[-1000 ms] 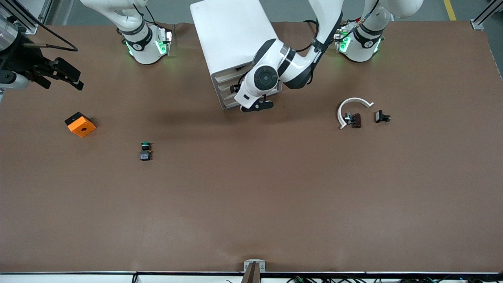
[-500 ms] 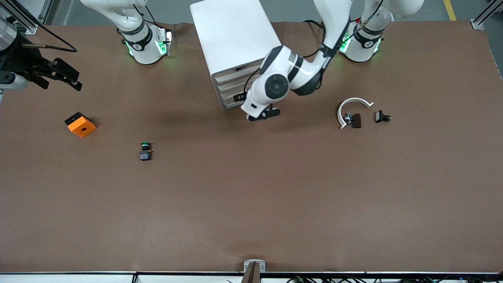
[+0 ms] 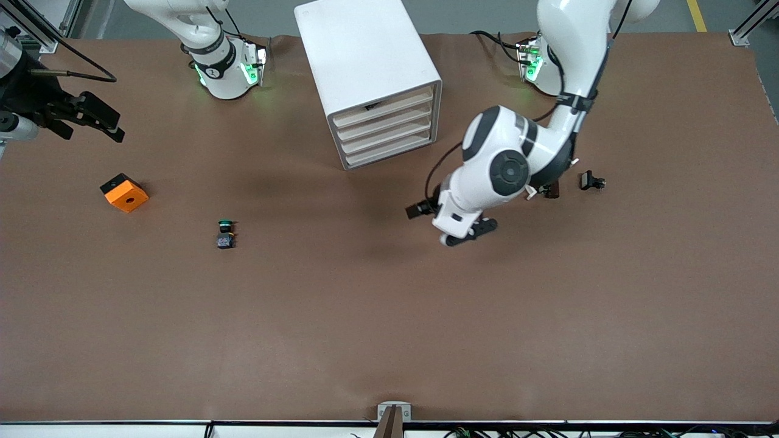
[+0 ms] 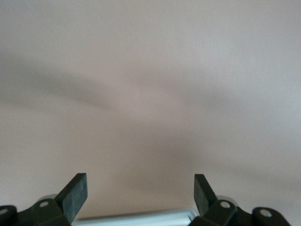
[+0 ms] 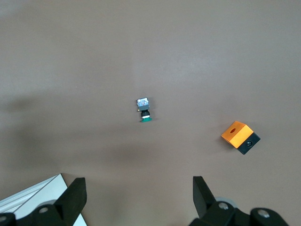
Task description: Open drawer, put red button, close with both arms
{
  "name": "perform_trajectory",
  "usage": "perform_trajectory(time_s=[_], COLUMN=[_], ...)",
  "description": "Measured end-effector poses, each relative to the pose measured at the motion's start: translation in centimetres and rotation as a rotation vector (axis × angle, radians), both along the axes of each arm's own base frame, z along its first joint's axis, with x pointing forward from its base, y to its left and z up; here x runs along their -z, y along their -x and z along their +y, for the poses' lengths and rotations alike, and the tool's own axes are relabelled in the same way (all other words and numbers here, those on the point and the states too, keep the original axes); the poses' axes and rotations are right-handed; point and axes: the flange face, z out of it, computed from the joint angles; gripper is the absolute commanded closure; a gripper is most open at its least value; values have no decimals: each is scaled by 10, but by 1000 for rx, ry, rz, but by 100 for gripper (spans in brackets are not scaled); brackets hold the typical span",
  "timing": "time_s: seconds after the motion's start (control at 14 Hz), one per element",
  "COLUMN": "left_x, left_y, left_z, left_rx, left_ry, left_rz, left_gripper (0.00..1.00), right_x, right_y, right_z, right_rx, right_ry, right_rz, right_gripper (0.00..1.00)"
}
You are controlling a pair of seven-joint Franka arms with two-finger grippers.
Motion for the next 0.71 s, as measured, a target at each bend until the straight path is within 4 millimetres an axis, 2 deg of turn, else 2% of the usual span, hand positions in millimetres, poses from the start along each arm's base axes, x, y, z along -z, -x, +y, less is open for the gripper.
perform_trajectory(time_s=[0.29, 0.71], left_x=[-44, -124], left_y=[-44, -78], left_z=[76, 171], left_rx=[-21, -68], left_ry=[-104, -195], left_rz=[-93, -125], left_gripper=[0, 0], right_x=[-2, -8], right_y=[0, -1], right_z=[-1, -2], right_rx=[2, 4], right_ry=[0, -1], right_rz=[-3, -16], right_gripper=[0, 0])
